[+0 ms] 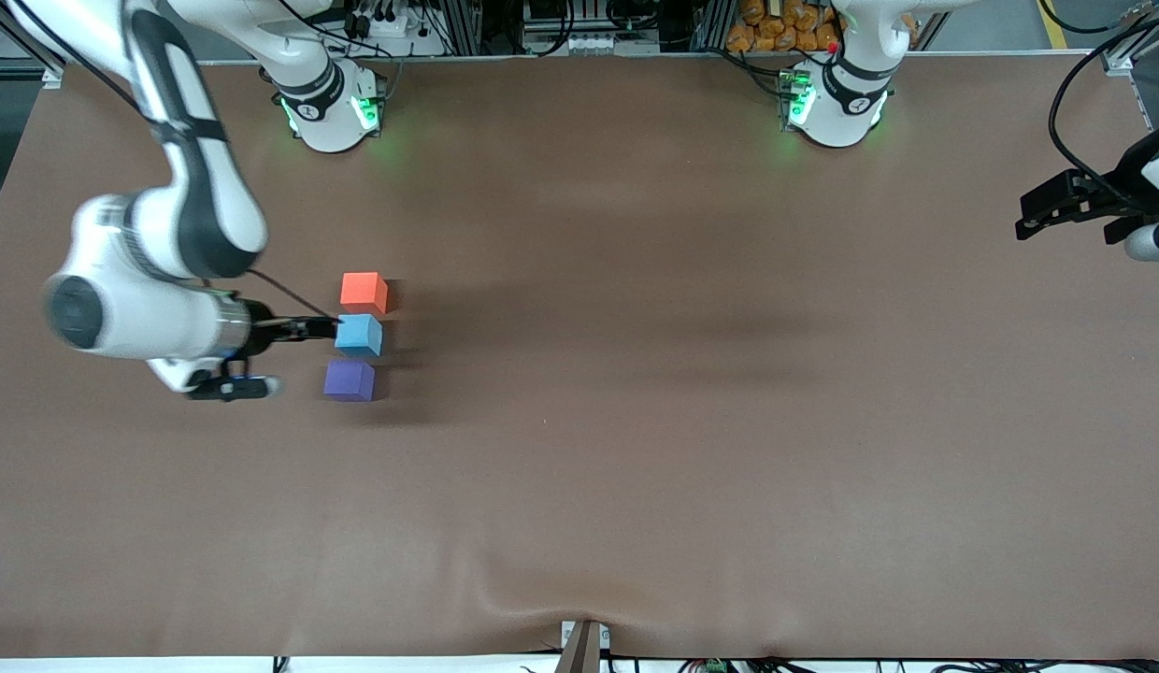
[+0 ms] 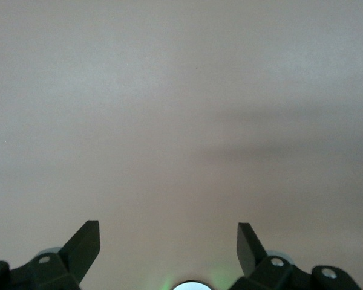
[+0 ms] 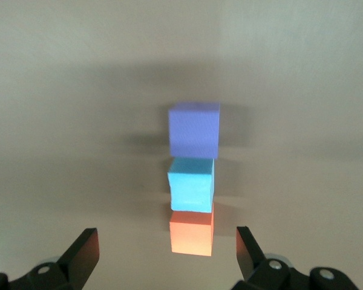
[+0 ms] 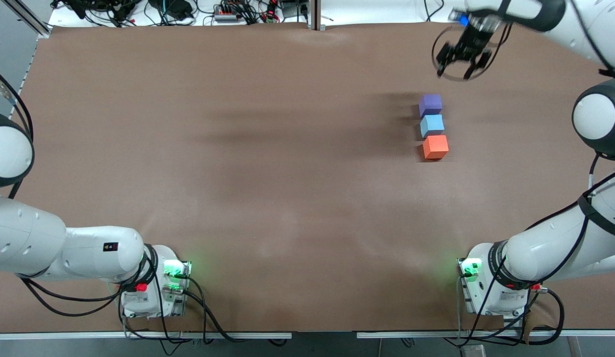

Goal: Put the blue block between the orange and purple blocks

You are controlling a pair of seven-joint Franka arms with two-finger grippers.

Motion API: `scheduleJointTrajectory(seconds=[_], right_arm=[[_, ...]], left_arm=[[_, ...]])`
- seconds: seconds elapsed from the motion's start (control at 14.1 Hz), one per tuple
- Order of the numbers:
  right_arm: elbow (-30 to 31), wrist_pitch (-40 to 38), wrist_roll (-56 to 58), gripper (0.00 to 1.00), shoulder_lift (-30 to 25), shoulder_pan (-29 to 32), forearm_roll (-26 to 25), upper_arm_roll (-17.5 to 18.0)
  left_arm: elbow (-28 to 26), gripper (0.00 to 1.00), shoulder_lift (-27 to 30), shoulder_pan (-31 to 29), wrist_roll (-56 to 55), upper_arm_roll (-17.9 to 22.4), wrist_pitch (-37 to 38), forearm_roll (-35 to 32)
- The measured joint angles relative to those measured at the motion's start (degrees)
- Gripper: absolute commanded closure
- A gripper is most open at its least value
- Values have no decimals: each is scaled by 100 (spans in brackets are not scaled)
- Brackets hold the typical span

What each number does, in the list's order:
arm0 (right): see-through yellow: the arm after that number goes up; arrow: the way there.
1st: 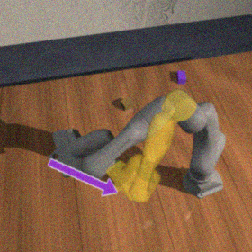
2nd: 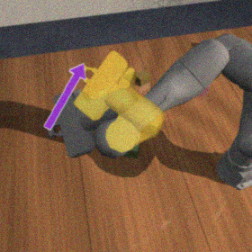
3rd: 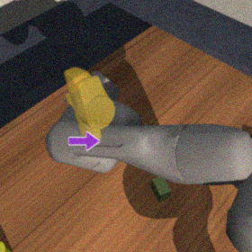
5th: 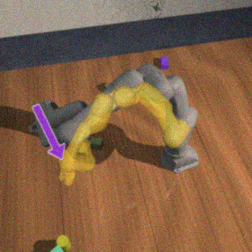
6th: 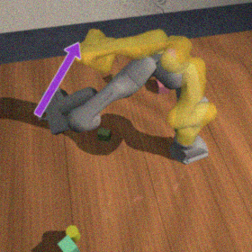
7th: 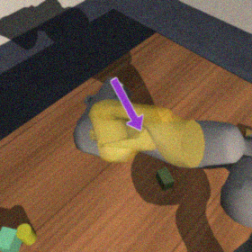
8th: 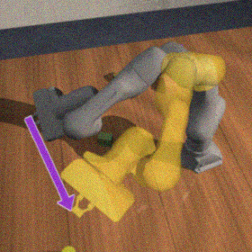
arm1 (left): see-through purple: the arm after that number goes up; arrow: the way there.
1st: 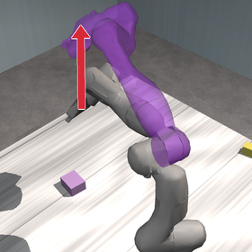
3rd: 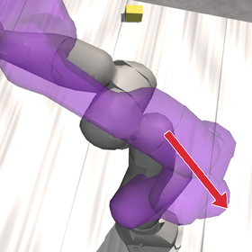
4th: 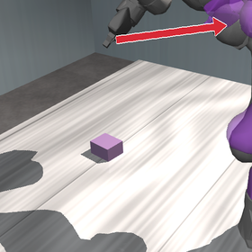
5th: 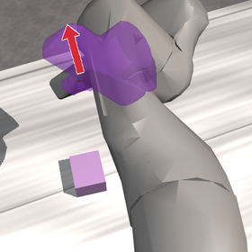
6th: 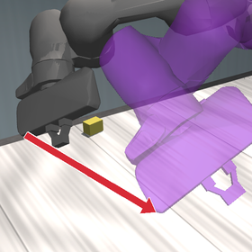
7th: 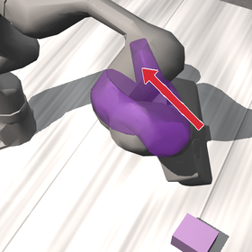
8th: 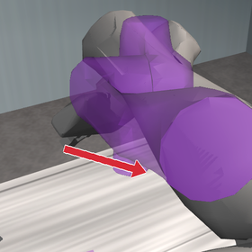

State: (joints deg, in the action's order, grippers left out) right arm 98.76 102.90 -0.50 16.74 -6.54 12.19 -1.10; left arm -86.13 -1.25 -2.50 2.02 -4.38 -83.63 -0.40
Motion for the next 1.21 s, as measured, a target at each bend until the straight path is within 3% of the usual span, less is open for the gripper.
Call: scheduleJointTrajectory(seconds=[0.21,0.57,0.92,1.21], right_arm=[[-1198,-935,5,0,-2,414,-252,464],[-2749,-2570,7,0,-48,721,-713,545],[-2846,-2923,-109,0,-666,721,-816,435],[-2043,-2614,-217,0,-1421,722,-968,366]], left_arm=[[1,0,-3,7,0,-13,0,0],[3,0,-4,12,0,-25,0,0],[-1,0,-52,24,0,-44,0,0],[-1,0,-64,31,0,-50,0,0]])
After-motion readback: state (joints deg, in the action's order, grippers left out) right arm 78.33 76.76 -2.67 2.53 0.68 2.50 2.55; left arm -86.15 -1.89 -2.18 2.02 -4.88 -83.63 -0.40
